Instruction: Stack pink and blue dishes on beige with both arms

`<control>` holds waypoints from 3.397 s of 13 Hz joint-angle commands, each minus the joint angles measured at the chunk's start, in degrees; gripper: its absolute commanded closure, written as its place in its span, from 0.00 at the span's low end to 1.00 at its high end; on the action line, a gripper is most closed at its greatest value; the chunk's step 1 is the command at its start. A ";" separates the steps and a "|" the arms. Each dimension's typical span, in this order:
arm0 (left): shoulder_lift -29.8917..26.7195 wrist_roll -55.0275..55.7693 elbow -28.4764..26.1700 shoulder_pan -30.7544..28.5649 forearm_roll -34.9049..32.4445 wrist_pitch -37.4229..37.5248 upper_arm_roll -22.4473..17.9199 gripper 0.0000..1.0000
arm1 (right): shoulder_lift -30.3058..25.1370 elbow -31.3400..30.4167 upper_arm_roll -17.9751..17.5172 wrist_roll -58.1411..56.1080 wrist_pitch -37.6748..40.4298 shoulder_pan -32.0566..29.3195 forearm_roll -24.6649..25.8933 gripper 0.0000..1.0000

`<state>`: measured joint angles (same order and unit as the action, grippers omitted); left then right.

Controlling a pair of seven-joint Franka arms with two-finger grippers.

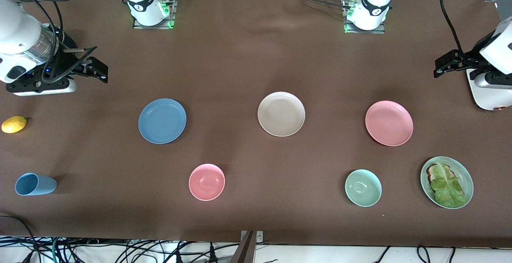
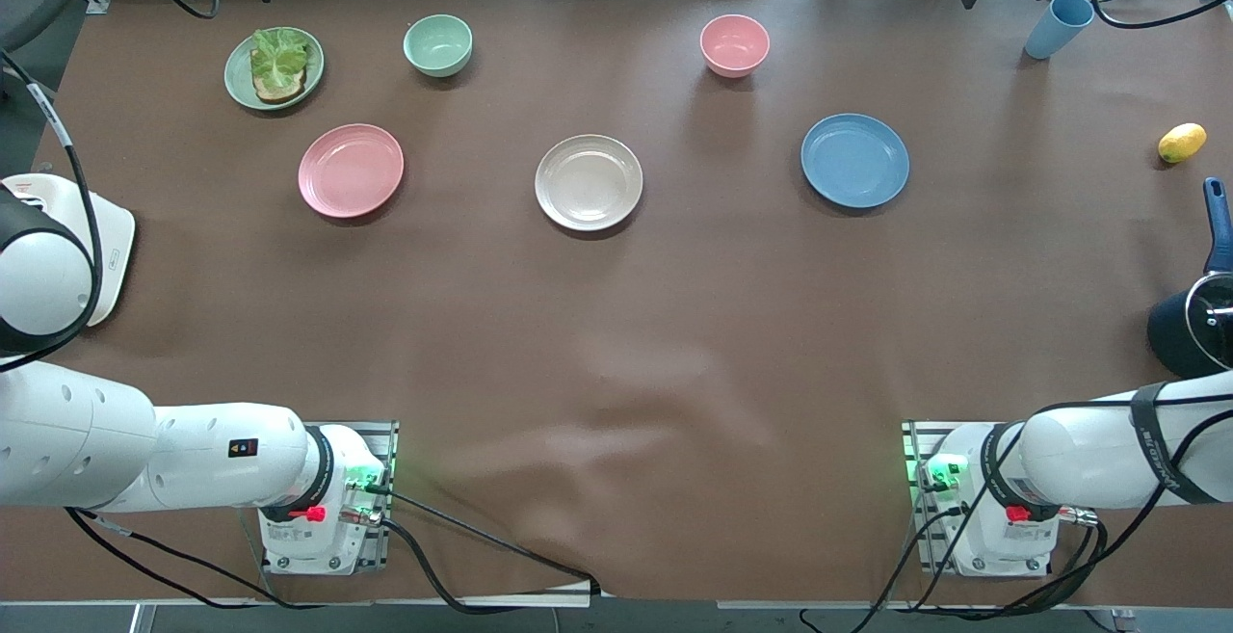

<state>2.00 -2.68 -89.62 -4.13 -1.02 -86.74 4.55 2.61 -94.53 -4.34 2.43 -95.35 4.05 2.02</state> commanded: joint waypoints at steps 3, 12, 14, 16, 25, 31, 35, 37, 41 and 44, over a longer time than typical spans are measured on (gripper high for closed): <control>0.72 0.04 1.55 0.18 0.85 0.43 -0.16 0.00 | -1.12 -1.62 -0.41 1.00 -1.69 0.35 0.80 0.00; 0.72 0.13 1.55 0.09 0.85 0.52 -0.16 0.00 | -0.85 -1.53 -0.32 1.00 -2.03 0.35 0.80 0.00; 0.72 0.13 1.55 0.00 0.85 0.52 -0.16 0.00 | -0.68 -1.53 -0.32 1.00 -2.21 0.34 0.71 0.00; 0.72 0.04 1.55 -0.26 0.85 0.61 -0.16 0.00 | -0.59 -1.53 -0.32 1.00 -2.56 0.34 0.80 0.00; 0.72 0.04 1.55 -0.35 0.85 0.61 -0.16 0.00 | -0.41 -1.45 -0.23 1.00 -2.56 0.26 0.80 0.00; 0.90 0.22 1.55 -0.35 0.93 0.61 -0.16 0.00 | -0.33 -1.44 -0.14 0.91 -4.32 0.17 0.88 0.00; 1.07 0.22 1.46 -0.44 0.94 0.61 -0.16 0.00 | 0.02 -1.18 0.12 0.83 -4.41 -0.18 0.88 0.00; 2.03 0.13 1.29 -0.44 0.94 0.61 -0.16 0.00 | 0.03 -1.18 0.12 0.83 -4.32 -0.18 0.88 0.00; 4.59 0.22 1.73 -0.35 1.29 0.61 -0.42 0.00 | -0.15 -1.36 0.12 0.91 -2.66 -0.18 0.88 0.00; 9.07 0.74 1.90 -0.61 0.85 0.44 -0.42 0.00 | -0.06 -1.36 0.12 1.00 -1.34 -0.18 0.80 0.00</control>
<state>8.33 -2.58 -89.65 -4.52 -1.02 -86.72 4.27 3.23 -95.27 -4.04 2.48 -97.89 4.02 2.07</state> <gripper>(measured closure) 0.000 0.000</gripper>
